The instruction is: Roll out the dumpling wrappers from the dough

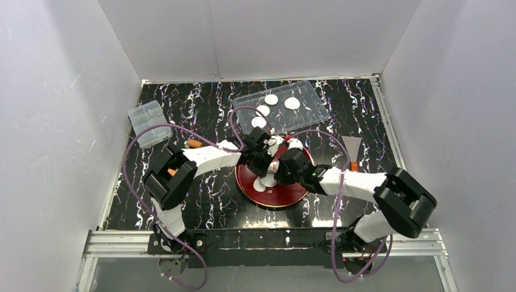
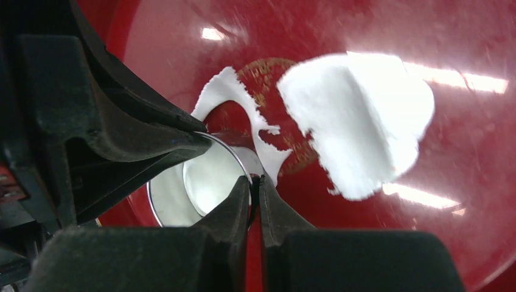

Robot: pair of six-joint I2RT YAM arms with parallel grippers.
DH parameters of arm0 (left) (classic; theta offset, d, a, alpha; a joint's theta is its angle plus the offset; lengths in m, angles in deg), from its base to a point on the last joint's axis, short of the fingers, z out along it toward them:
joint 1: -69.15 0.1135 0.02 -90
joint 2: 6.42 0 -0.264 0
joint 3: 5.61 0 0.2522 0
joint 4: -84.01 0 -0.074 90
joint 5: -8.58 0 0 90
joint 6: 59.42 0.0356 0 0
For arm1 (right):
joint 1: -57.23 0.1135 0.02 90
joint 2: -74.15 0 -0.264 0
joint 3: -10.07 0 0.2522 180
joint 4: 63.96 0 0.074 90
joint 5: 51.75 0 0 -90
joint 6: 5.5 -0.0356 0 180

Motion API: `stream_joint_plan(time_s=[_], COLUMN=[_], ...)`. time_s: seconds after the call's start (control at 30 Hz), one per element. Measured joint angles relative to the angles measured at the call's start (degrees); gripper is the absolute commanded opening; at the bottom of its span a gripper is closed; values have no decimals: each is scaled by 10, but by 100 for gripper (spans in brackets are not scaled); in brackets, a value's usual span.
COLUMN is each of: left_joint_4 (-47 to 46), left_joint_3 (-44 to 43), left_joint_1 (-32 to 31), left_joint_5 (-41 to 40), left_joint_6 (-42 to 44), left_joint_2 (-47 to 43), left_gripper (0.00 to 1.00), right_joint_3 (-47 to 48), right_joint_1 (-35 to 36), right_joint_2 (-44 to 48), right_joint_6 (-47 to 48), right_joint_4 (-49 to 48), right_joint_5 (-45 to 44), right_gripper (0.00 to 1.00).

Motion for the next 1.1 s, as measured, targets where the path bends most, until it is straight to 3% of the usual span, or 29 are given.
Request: stream_joint_plan(time_s=[0.2,0.67,1.1], left_joint_4=[-5,12,4], left_joint_3=[0,1,5], left_joint_1=[-28,41,10], left_joint_5=[2,2,16], left_joint_6=[-10,-4,-5], left_joint_2=[2,-4,-4], left_gripper=[0,0,0], right_joint_3=[-43,85,7], right_joint_1=[2,1,1], right_joint_2=[50,-74,-4], right_joint_6=[-24,17,-3], right_joint_4=[7,27,6], right_joint_5=[0,5,7], right_gripper=[1,1,1])
